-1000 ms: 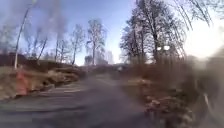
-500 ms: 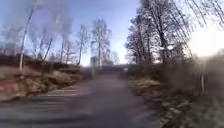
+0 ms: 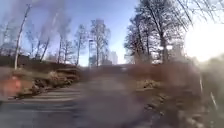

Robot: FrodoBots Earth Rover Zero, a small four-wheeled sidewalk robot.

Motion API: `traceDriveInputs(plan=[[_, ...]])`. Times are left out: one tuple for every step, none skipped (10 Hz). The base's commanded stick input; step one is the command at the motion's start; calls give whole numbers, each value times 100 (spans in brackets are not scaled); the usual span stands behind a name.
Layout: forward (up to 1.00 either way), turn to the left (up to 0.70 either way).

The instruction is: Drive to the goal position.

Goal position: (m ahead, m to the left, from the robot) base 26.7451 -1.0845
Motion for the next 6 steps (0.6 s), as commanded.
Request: traceDriveInputs(plan=[[100,0],[100,0],[100,0],[100,40],[100,40],[100,40]])
